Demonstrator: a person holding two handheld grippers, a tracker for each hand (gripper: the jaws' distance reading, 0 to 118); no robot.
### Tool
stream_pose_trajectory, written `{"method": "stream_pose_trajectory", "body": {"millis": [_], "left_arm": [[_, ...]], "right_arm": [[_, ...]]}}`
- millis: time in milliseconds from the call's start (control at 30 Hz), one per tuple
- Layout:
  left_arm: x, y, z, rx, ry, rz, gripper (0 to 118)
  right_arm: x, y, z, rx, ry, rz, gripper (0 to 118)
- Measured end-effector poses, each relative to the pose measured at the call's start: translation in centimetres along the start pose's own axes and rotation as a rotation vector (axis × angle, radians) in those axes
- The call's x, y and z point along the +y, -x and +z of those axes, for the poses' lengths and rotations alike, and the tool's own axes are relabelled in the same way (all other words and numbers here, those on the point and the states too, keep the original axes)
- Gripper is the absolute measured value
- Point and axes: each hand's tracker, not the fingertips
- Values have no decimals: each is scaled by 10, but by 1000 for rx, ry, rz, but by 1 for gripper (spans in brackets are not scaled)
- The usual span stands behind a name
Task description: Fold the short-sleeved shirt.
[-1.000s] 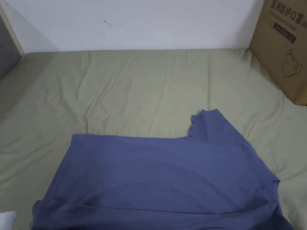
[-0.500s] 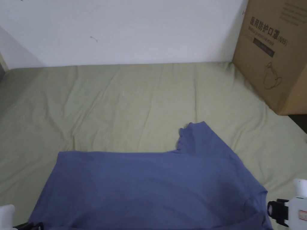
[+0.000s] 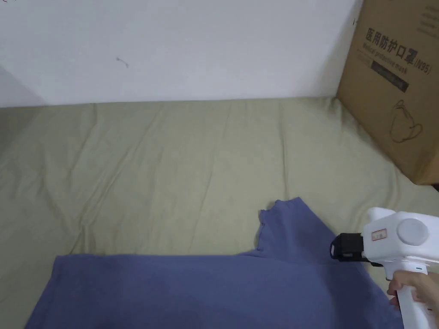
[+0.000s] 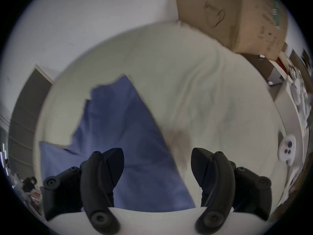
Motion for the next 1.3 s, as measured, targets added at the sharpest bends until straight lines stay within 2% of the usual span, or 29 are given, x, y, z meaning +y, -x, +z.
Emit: {"method": "stream_pose_trajectory", "body": {"millis": [67, 100, 133, 200, 233, 267, 333, 500, 533, 600, 633, 667, 700, 767, 800, 833, 900, 1000, 1167, 1300], "left_arm": [[5, 5, -8, -1, 2, 19, 0], [9, 7, -13, -3, 4, 34, 4], [15, 11, -18, -9, 10, 41, 24], [29, 16, -31, -12, 3, 63, 81], [43, 14, -40, -12, 14, 68, 110], [53, 15, -50, -15, 16, 65, 115], [78, 15, -65, 11, -12, 54, 108], [134, 22, -126, 55, -1, 85, 107], [140, 23, -139, 48, 7, 89, 98], [144, 19, -161, 35, 61, 81, 70], [141, 19, -174, 47, 111, 54, 65], [138, 15, -183, 147, 159, -2, 63], [134, 8, -181, 122, 118, -69, 63], [141, 10, -174, 133, 114, -51, 56], [142, 12, -168, 136, 101, -59, 34], [143, 15, -166, 131, 96, -51, 1], [143, 15, -159, 106, 129, -40, 1], [141, 9, -132, 88, 99, -60, 1], [133, 16, -54, 14, -6, -49, 1], [109, 19, 20, -15, -85, -105, 1]], "right_arm": [[-2, 7, -20, -66, 43, 71, 55], [-3, 10, -17, -87, 11, 74, 54], [-6, 13, -8, -72, 6, 43, 45], [-4, 13, 1, -47, -14, 64, 3], [-2, 12, 1, -13, -2, 34, 3], [-5, 17, 6, -17, 6, 37, 3], [-7, 20, 3, -34, 6, 55, 3], [-9, 22, 4, -36, 6, 36, 3], [-8, 21, 4, -31, 7, 29, 3], [-9, 21, 4, -26, 7, 15, 3], [-10, 22, 4, -26, 8, 7, 3], [-9, 22, 3, -27, 9, 7, 3], [-9, 23, 2, -30, 10, 9, 3], [-10, 26, 5, -37, 11, 12, 3], [-8, 25, 5, -39, 12, 13, 3], [-9, 25, 8, -39, 10, 14, 3], [-10, 25, 20, -30, -4, -6, 3], [-10, 19, 44, 48, -30, -57, 3], [-22, 12, 108, 95, -89, -14, 3], [-56, 10, 167, 117, -150, 38, 3]]}}
